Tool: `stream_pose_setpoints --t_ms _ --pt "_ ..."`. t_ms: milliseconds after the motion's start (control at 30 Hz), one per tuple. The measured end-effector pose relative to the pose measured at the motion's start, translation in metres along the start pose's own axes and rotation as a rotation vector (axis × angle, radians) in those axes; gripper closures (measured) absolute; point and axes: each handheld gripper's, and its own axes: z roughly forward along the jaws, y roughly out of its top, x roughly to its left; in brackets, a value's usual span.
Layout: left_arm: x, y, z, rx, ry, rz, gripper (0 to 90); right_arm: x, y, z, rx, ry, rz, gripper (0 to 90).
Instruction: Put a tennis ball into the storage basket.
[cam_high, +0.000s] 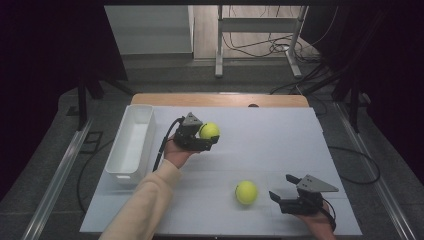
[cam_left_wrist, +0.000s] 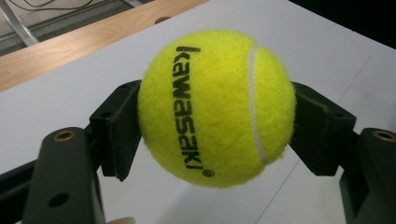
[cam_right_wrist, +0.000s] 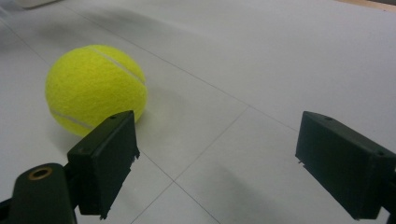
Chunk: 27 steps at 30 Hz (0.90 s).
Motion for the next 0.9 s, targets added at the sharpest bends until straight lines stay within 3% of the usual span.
stream_pose_setpoints --t_ms 900 --pt "0.001 0.000 -0.026 -0.062 -0.003 -0.019 26.6 0.000 0.000 0.000 0.000 -0.003 0.000 13.6"
